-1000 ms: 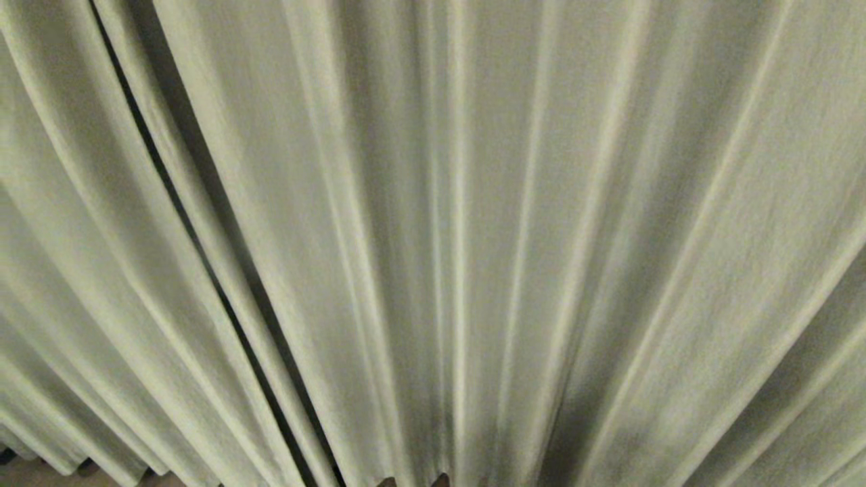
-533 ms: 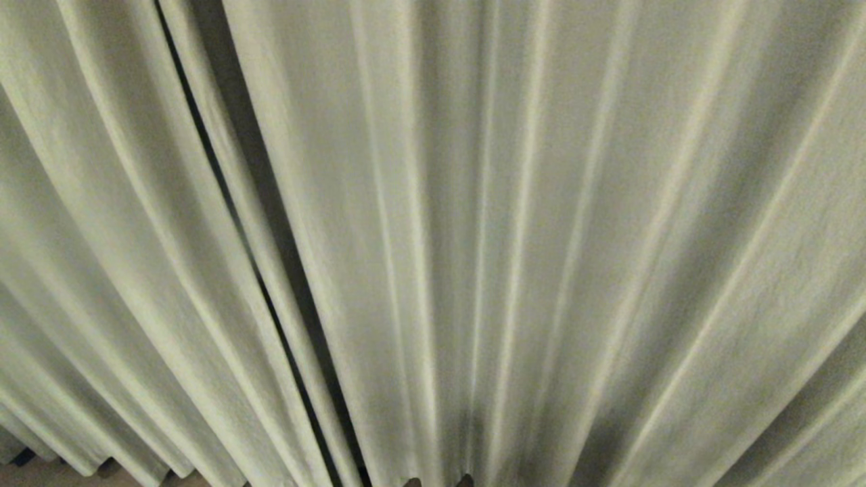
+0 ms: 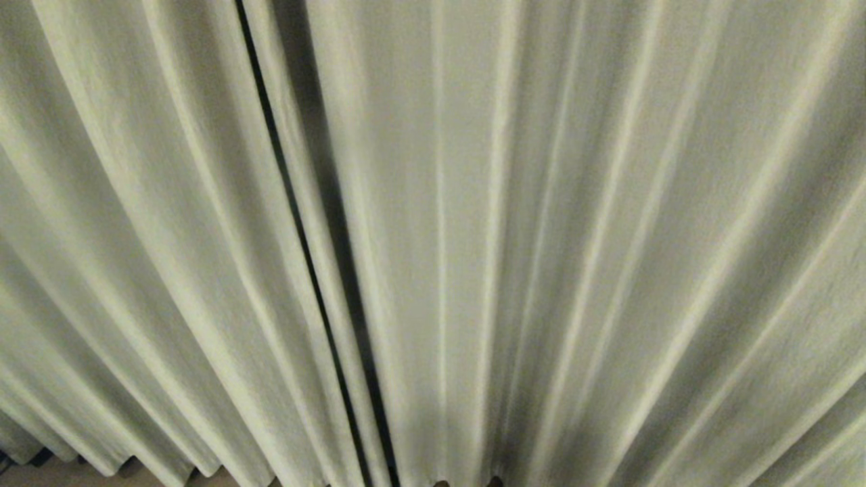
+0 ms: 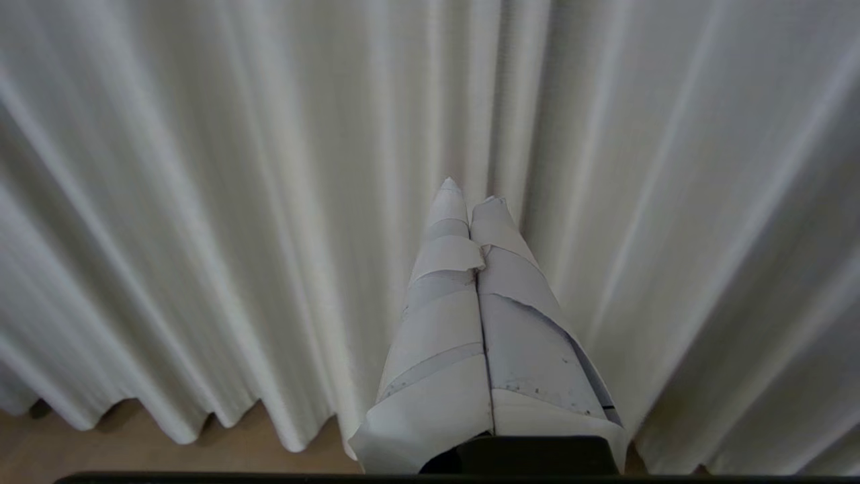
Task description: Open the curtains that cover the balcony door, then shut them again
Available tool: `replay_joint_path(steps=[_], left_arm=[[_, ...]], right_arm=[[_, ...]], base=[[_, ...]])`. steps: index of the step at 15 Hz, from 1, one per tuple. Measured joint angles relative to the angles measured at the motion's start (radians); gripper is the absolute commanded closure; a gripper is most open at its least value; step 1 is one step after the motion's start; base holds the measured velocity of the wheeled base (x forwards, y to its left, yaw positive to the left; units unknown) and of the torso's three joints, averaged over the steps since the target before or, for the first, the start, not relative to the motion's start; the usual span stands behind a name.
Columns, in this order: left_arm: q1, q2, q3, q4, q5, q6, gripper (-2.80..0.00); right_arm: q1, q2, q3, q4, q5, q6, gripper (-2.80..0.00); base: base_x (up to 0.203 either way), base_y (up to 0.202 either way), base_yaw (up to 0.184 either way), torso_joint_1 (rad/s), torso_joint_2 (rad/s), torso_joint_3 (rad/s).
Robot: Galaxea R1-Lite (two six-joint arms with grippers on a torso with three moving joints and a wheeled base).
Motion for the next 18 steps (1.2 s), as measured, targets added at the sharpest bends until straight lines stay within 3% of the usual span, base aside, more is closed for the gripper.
replay_joint_path(steps=[12,18], left_arm=[[0.000,0.000,0.000,0.001,0.001,0.002,0.00],[0.000,0.000,0.000,0.001,0.001,0.003,0.00]], right_arm=[[0.000,0.000,0.000,0.000,0.000,0.000,0.00],[0.001,0.000,0.000,0.000,0.000,0.000,0.00]], base=[[0.000,0.184,-0.001,0.001,0.00,0.003],[0.000,0.019,-0.001,0.000,0.00,0.001]])
